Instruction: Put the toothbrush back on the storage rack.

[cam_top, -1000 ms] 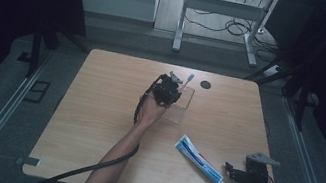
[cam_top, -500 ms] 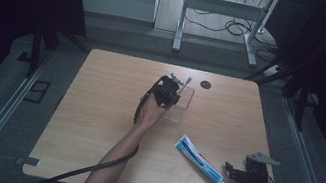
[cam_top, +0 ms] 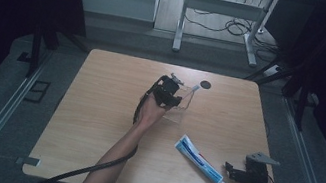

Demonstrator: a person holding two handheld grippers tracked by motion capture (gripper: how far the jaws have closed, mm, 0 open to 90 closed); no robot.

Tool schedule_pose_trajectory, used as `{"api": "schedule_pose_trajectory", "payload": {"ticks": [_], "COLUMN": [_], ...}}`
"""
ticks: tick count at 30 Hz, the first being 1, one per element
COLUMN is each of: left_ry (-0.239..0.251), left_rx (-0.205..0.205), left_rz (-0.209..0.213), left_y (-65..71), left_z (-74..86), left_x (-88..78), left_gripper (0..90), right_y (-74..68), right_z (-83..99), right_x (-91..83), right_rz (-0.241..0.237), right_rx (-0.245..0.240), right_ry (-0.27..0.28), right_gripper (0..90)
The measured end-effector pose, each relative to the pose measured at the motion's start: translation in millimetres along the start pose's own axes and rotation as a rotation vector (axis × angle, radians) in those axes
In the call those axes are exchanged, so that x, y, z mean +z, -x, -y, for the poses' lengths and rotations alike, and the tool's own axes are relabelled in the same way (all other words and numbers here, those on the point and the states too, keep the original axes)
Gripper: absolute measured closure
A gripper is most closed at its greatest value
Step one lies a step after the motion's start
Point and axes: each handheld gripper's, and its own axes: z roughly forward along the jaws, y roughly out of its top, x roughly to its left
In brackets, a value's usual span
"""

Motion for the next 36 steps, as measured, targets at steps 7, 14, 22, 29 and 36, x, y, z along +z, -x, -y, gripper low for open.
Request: {"api": "schedule_pose_trajectory", "payload": {"ticks": [7, 14, 22, 29, 36], "left_ry": [0.041, 0.061, 0.063, 0.072, 0.078], "left_rx": [0.009, 0.025, 0.039, 0.048, 0.055], "left_rz": [0.022, 0.049, 0.066, 0.087, 0.096], "left_y": [0.9, 2.7, 7.4, 7.8, 6.6], "left_z": [-4.2, -9.1, -10.5, -8.8, -3.6], "left_x": [-13.6, -27.0, -39.9, -52.6, -64.9], "left_gripper": [48.7, 34.3, 20.9, 14.5, 13.2], "right_y": [0.1, 0.0, 0.0, -0.1, -0.1], "right_z": [0.0, 0.0, 0.0, 0.0, 0.0], "right_x": [0.1, 0.0, 0.1, 0.0, 0.0], "right_rz": [0.001, 0.001, 0.001, 0.001, 0.001], "right_rx": [-0.001, 0.001, 0.000, 0.001, 0.001], "right_ry": [0.001, 0.000, 0.001, 0.000, 0.001], "right_gripper": [11.4, 11.4, 11.4, 11.4, 11.4]}}
